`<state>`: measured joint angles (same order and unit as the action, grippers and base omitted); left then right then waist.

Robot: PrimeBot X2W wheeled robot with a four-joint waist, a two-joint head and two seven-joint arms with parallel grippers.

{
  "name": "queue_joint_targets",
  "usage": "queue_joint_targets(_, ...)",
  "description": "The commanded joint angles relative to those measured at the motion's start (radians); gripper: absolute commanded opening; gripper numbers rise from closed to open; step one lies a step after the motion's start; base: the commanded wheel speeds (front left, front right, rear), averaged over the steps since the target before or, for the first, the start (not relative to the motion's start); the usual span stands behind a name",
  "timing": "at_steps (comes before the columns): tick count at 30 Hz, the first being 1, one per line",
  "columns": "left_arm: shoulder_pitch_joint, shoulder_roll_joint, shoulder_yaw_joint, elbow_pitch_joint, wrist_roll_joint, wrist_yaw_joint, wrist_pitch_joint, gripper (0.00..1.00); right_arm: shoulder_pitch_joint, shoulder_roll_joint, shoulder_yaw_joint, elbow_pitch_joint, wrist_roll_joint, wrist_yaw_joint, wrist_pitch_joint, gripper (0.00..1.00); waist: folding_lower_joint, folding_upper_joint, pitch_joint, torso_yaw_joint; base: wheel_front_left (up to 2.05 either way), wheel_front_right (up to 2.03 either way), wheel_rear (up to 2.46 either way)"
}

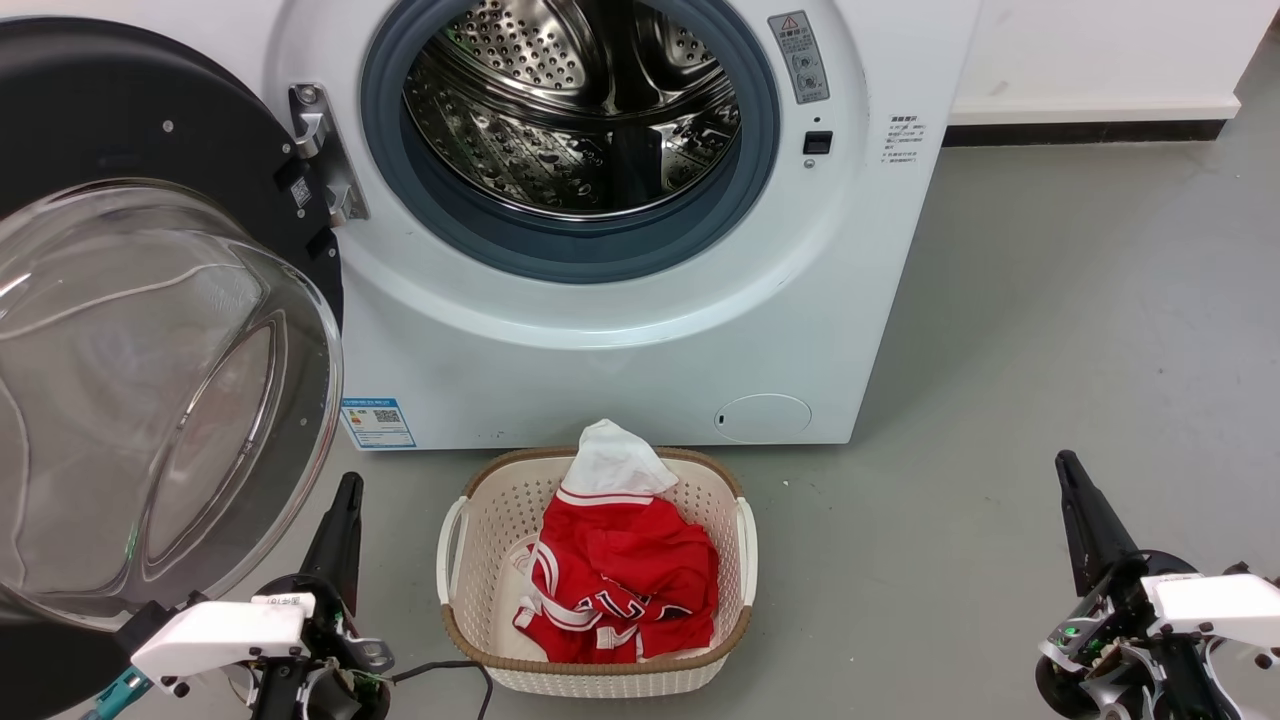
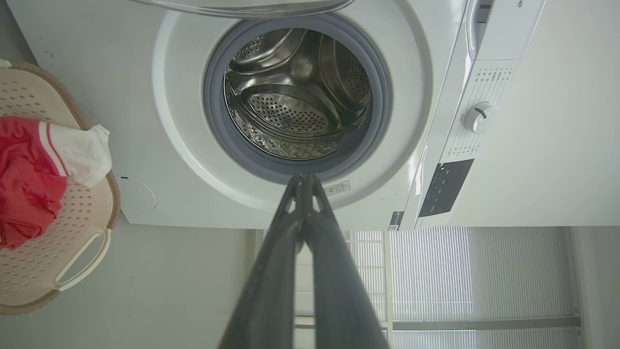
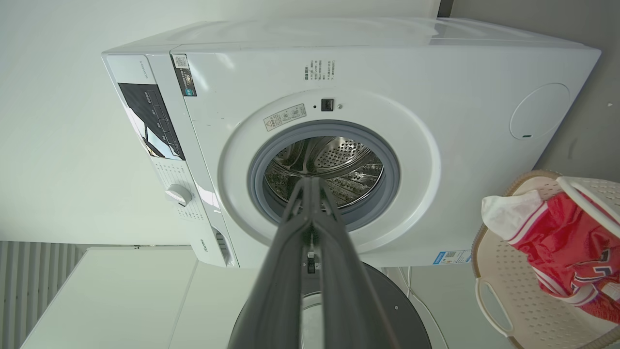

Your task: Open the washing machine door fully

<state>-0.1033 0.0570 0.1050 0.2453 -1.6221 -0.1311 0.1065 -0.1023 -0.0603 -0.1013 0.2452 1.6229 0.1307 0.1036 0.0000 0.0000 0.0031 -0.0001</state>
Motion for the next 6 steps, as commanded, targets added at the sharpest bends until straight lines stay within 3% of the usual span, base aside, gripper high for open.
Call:
queue_joint_targets(1, -0.008, -0.001, 0.003, 0.000, 0.003, -0.003, 0.003, 0.00, -0.011, 0.002, -0.001, 0.001, 0.000, 0.000, 0.003, 0.00, 0.0000, 0.0000, 0.000, 0.000, 0.00, 0.00, 0.00)
queue_joint_targets(6, -0.008, -0.001, 0.004, 0.000, 0.003, -0.003, 0.004, 0.00, -0.011, 0.003, -0.002, 0.001, -0.002, 0.000, 0.002, 0.00, 0.0000, 0.0000, 0.000, 0.000, 0.00, 0.00, 0.00)
